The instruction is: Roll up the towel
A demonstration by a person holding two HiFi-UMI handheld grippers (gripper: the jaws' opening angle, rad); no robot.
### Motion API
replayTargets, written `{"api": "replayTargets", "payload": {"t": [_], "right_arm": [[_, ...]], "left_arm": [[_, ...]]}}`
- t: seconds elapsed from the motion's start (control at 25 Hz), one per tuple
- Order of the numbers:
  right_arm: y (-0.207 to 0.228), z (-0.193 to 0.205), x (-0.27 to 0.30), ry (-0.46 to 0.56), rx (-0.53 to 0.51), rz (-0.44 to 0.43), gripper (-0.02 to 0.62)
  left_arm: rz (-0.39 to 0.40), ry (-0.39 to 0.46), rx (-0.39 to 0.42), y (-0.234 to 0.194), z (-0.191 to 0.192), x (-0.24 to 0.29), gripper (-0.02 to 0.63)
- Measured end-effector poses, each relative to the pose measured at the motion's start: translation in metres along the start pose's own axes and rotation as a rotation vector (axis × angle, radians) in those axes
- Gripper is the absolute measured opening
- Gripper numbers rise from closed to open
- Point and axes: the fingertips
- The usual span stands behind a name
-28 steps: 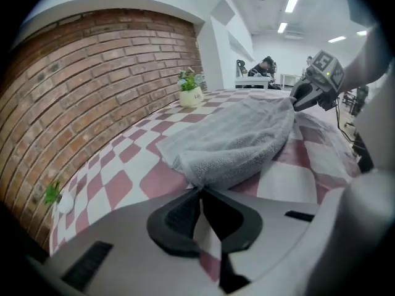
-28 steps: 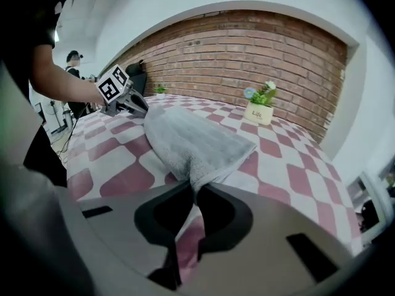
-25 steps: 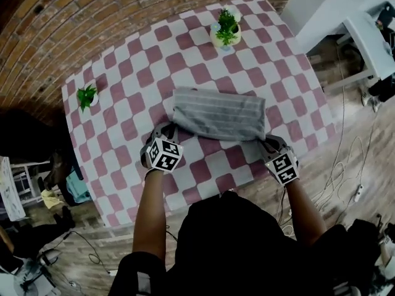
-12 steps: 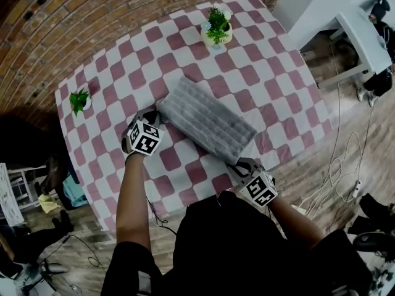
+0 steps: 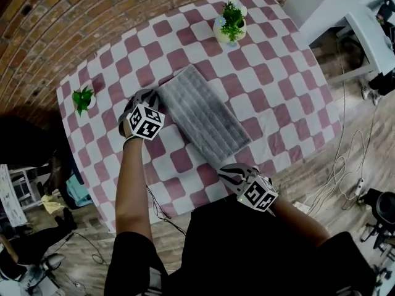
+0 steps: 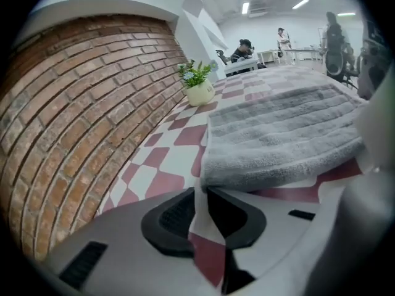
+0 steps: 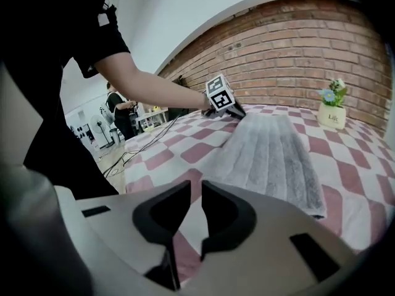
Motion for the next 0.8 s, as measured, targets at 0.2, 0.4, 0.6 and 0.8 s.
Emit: {"api": "replayTargets", "payload": {"t": [0.2,0.4,0.6,0.8], "right_arm": [[0.019,-0.024,-0.035,0.100,-0.112,0.027,0.110],[0.051,-0.007,-0.063,0.001,-0.266,0.048,0.162],[0.067,0.014,-0.070,-0.139,-0.415,-0.021,0.180],[0.077,0.021,-0.068,-0.187,-0.532,-0.132,0.227]], "left_arm": [[-0.072,-0.026,-0.207,-0.006,0.024,-0.027,0.228],[-0.079,0.027,-0.304,0.024,0.022,-0.097,0.244],[0.031,0.093,-0.249,0.089,-0.005,-0.148,0.236],[0.104,0.100,-0.324,0.152,-0.039,-0.188,0.236]]}}
Point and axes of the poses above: the fingertips, and each gripper's own axes: x forward along the fingers, y to its right, z out of its underside, and after that the axes turned 13 degrees about -z, right-handed
